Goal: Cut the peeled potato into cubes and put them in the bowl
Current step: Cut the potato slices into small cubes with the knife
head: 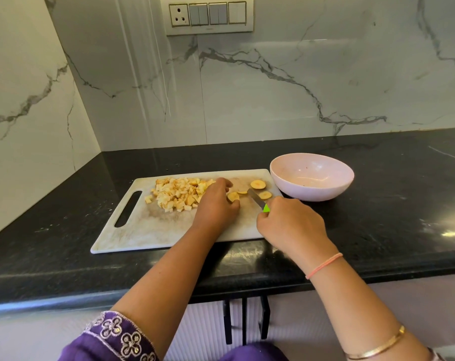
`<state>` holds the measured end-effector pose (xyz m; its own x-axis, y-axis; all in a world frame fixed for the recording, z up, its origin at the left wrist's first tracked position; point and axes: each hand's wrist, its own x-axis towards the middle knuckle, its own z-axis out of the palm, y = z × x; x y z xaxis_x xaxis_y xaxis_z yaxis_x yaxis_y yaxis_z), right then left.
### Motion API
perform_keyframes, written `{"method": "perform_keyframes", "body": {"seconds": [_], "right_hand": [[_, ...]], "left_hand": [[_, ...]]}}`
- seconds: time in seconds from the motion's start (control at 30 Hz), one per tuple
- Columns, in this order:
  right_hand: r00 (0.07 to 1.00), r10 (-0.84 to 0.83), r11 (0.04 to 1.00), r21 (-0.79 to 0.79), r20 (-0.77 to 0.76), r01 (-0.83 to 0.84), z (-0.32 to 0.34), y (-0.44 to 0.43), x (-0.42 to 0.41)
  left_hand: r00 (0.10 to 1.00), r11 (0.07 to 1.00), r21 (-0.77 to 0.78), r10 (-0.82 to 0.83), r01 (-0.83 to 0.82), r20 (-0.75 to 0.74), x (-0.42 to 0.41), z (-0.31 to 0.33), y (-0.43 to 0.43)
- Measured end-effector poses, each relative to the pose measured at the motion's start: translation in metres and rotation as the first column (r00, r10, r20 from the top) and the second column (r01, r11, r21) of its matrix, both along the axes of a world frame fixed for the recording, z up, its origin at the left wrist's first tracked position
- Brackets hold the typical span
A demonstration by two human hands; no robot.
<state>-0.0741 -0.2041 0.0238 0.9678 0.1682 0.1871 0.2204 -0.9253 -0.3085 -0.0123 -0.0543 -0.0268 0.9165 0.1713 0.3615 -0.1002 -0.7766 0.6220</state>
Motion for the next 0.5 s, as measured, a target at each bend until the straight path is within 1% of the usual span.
{"method": "perform_keyframes", "body": {"seconds": [0.07, 0.1, 0.33, 0.5], "right_hand": [[1.000, 0.014, 1.000, 0.000, 0.007, -0.014, 0.000, -0.002, 0.007], [1.000, 0.025, 1.000, 0.001, 0.011, -0.025, 0.000, -0.003, 0.009], [0.999, 0.041, 0.999, 0.029, 0.006, -0.041, 0.000, -0.014, 0.017], [0.999, 0.035, 0.999, 0.037, 0.006, -0.036, -0.004, -0.012, 0.016]], "left_hand": [[1.000, 0.996, 0.092, -0.012, 0.011, 0.005, 0.000, -0.001, 0.001], [1.000, 0.994, 0.110, -0.016, 0.016, -0.004, 0.001, -0.001, 0.002], [0.999, 0.993, 0.115, -0.009, 0.013, -0.032, 0.002, -0.001, 0.002], [0.994, 0.968, 0.250, 0.004, 0.024, -0.111, 0.005, -0.001, -0.003]]}}
